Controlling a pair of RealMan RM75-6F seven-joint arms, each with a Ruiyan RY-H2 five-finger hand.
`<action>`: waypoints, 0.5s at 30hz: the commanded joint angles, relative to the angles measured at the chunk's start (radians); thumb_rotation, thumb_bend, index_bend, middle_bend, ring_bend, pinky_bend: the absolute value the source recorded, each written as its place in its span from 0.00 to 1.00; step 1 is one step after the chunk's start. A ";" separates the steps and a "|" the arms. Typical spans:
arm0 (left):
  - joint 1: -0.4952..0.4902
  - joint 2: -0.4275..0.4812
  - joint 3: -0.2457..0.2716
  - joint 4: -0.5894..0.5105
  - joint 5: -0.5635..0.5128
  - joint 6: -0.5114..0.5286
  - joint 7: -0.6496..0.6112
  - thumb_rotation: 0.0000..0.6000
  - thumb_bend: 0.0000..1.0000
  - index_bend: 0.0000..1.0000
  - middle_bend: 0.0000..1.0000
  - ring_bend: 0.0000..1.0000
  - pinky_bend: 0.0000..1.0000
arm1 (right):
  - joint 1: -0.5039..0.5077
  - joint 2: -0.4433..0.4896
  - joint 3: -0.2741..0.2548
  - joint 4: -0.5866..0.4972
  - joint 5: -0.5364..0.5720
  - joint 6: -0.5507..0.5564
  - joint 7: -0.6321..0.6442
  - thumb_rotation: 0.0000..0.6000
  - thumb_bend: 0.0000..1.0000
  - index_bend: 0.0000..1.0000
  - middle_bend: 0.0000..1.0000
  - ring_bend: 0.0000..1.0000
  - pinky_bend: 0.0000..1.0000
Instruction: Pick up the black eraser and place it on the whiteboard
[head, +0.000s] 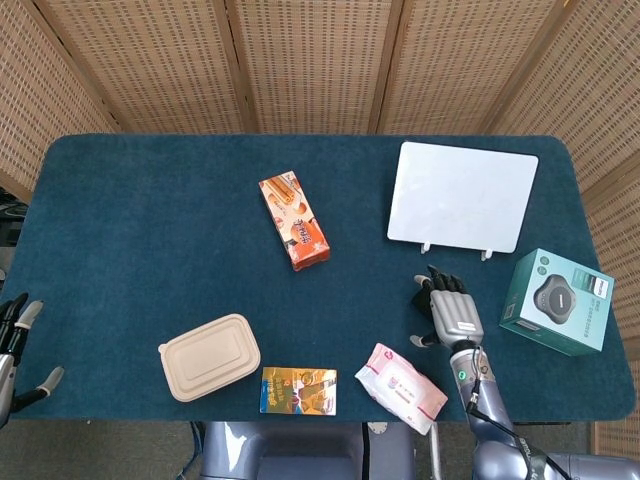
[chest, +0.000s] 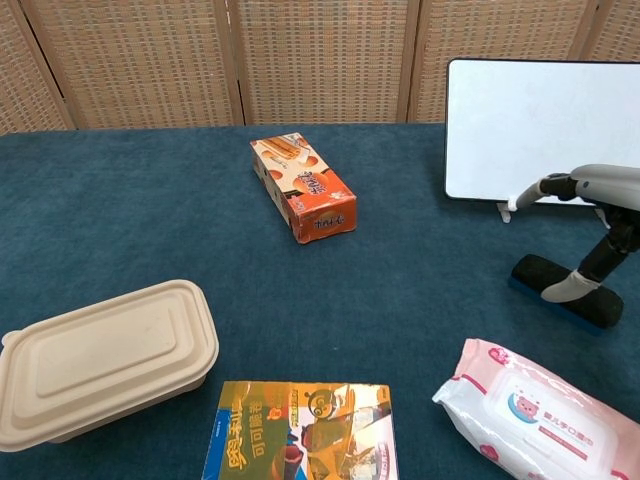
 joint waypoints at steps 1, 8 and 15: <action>-0.001 0.000 0.002 0.000 0.004 -0.001 -0.002 1.00 0.25 0.00 0.00 0.00 0.00 | 0.014 -0.030 0.003 0.012 0.019 0.046 -0.034 1.00 0.10 0.16 0.00 0.00 0.00; -0.003 -0.002 0.003 0.005 0.007 -0.002 -0.007 1.00 0.25 0.00 0.00 0.00 0.00 | 0.038 -0.080 0.032 0.030 0.123 0.122 -0.103 1.00 0.10 0.16 0.00 0.00 0.00; -0.012 -0.003 0.001 0.011 -0.003 -0.020 -0.017 1.00 0.25 0.00 0.00 0.00 0.00 | 0.053 -0.094 0.053 0.046 0.179 0.141 -0.127 1.00 0.10 0.16 0.00 0.00 0.00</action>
